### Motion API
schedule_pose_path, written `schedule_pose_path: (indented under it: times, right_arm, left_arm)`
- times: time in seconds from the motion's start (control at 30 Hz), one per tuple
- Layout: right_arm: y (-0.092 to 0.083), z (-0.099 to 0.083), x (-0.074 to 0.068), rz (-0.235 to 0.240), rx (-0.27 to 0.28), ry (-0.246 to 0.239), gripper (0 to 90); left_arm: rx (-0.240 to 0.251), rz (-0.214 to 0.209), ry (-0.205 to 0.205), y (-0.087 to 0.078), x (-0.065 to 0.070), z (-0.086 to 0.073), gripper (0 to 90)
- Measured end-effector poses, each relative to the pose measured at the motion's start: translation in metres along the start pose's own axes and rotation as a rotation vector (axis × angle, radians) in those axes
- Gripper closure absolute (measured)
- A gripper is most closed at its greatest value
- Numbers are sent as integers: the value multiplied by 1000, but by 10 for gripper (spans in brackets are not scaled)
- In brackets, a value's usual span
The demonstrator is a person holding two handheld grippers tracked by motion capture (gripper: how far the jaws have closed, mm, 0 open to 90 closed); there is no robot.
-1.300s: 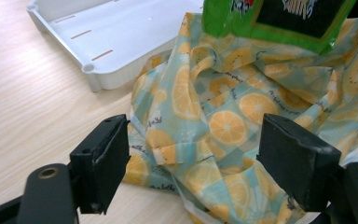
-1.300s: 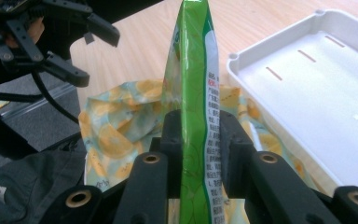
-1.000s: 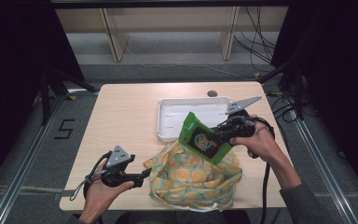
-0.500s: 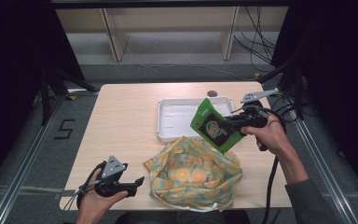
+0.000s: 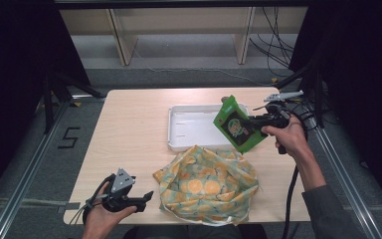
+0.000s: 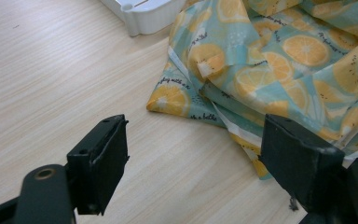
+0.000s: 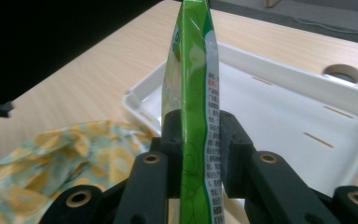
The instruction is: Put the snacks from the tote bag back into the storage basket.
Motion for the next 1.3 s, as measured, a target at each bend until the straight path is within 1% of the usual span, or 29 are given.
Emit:
schedule_pose_path:
  times: [0.03,0.13,0.2,0.23,0.27,0.33,0.37,0.43,0.47,0.5,0.53,0.57,0.6,0.7,0.73,0.77,0.8,0.83,0.87,0.93,0.97,1.03,1.07,1.13,1.17,1.2,1.23,1.27,1.3]
  right_arm:
    - [2,0,4,-10,18,-12,757]
    - [4,1,14,-32,23,10,757]
    - [7,2,20,-56,26,7,757]
    - [8,2,22,-57,29,27,757]
    - [10,2,23,-58,36,52,757]
    - [14,3,30,-68,46,60,757]
    - [16,4,32,-76,46,67,757]
    - [20,4,36,-78,52,89,757]
    - [21,4,40,-97,53,91,757]
    - [21,4,40,-97,53,91,757]
    - [25,4,46,-109,49,112,756]
    - [27,4,48,-121,53,114,757]
    - [29,4,50,-120,49,135,757]
    - [35,4,58,-139,52,156,757]
    - [37,4,60,-144,55,154,757]
    - [39,4,63,-156,56,152,757]
    - [41,5,64,-158,55,175,757]
    - [44,6,65,-166,53,193,757]
    - [46,7,70,-178,56,162,757]
    - [49,10,72,-191,65,181,757]
    - [50,12,74,-195,63,170,756]
    - [54,16,73,-206,70,194,756]
    - [55,17,73,-207,59,210,756]
    - [58,20,77,-227,55,187,757]
    - [60,21,77,-229,61,198,757]
    - [60,22,75,-222,46,242,756]
    - [61,23,78,-231,55,208,757]
    - [62,24,79,-240,55,201,756]
    - [63,25,78,-235,55,219,756]
  left_arm:
    - [-8,4,12,-1,0,0,224]
    - [-8,11,47,-3,-3,2,223]
    - [15,4,27,-1,-2,1,223]
    - [20,2,28,-1,-3,1,222]
    - [11,4,18,-2,-2,0,222]
    - [3,7,14,-4,-2,0,222]
    - [5,10,29,-4,-3,1,222]
    - [0,8,26,-4,-3,0,222]
    - [23,8,-15,-1,0,0,221]
    - [23,8,-15,-1,0,0,221]
    - [35,4,0,0,0,0,221]
    - [-10,13,37,-3,-2,1,221]
    - [-21,12,51,-4,-3,1,221]
    - [7,6,36,-2,-3,1,221]
    - [5,11,5,-3,-2,1,221]
    - [5,13,41,-4,-5,2,221]
    - [5,13,41,-4,-5,2,219]
    - [-14,27,67,-5,-8,2,219]
    - [-12,27,74,-5,-8,2,219]
    - [9,11,58,-3,-7,1,219]
    - [3,12,43,-3,-5,1,219]
    - [-1,13,51,-3,-5,2,219]
    - [5,10,15,-2,-2,1,219]
    - [-6,9,37,-3,-2,1,219]
    - [-6,9,31,-3,-1,1,219]
    - [2,4,34,-3,-1,1,219]
    - [7,3,32,-3,-1,1,219]
    - [-1,2,22,-3,-1,1,219]
    - [-10,5,55,-4,-3,1,219]
Point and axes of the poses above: each handheld gripper's, and its own axes: y roughly forward along the jaws, z roughly out of its top, x roughly to its right, the point moved 1 cm from there along y, roughly forward along the jaws, and after that the axes turned 1 degree about z, right-handed, at the moved point
